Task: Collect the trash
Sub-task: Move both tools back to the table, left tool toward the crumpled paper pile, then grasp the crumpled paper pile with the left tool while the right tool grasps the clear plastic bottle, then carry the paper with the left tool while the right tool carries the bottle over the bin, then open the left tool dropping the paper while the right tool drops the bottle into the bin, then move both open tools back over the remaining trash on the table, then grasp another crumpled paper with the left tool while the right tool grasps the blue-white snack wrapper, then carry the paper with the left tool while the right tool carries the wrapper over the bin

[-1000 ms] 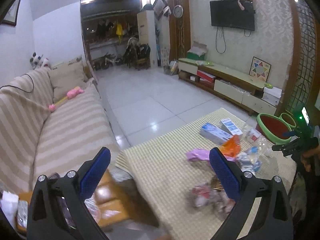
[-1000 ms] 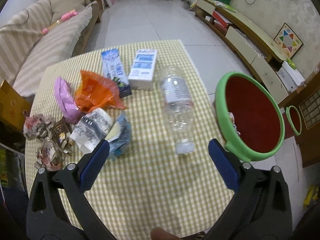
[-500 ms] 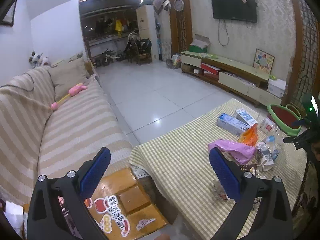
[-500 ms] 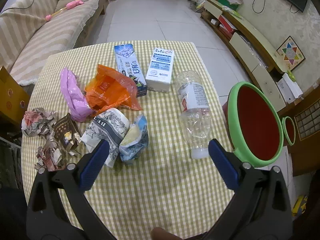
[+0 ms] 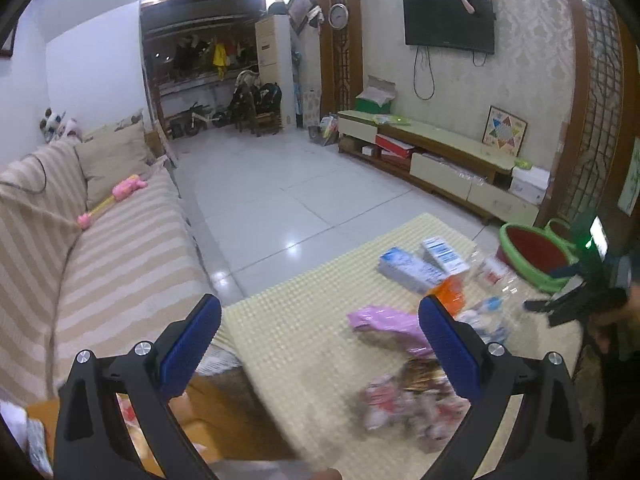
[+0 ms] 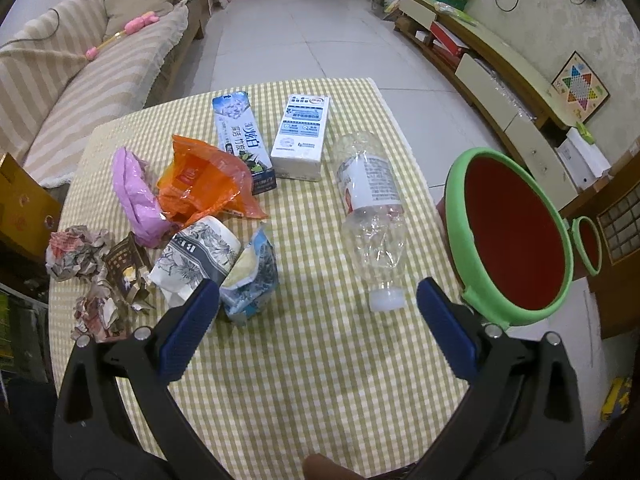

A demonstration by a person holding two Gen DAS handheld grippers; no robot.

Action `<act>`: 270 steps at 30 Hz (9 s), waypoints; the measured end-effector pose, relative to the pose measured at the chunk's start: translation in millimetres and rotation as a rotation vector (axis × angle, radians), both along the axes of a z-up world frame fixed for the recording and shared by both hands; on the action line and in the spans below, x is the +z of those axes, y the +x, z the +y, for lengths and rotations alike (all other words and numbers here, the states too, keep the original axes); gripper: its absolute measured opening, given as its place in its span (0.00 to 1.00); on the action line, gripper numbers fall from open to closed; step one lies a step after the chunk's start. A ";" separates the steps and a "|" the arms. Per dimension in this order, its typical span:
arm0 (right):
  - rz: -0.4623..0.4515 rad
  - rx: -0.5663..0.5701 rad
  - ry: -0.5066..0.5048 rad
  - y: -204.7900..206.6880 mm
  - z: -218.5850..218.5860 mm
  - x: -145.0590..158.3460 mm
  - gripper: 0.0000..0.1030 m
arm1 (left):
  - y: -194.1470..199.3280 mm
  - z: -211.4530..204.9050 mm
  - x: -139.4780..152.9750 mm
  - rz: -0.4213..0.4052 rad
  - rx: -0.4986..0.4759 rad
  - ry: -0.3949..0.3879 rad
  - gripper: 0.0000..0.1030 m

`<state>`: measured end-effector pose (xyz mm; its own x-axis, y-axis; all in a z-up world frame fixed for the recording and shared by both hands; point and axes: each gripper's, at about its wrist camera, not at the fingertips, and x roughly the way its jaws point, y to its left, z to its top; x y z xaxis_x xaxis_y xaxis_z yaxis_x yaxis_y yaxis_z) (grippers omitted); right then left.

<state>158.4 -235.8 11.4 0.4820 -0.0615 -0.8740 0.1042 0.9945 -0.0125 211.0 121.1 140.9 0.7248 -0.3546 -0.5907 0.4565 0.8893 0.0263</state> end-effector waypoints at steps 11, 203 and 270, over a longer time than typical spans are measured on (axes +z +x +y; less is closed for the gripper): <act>-0.092 0.095 0.076 -28.2 -19.2 14.0 0.95 | -54.0 -69.0 -17.9 0.110 0.188 -0.081 0.92; 0.047 0.139 0.231 22.8 -1.3 -44.9 0.89 | -47.3 -87.4 -197.9 0.580 0.345 -0.116 0.92; -0.040 0.099 0.389 -6.5 -80.1 2.8 0.21 | -53.9 -170.3 -109.0 0.409 0.243 0.009 0.35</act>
<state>151.9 -316.0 14.2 0.5028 0.3186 -0.8036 0.0001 0.9296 0.3686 157.2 -49.2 31.9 0.4931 -0.1973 -0.8473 0.2101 0.9721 -0.1041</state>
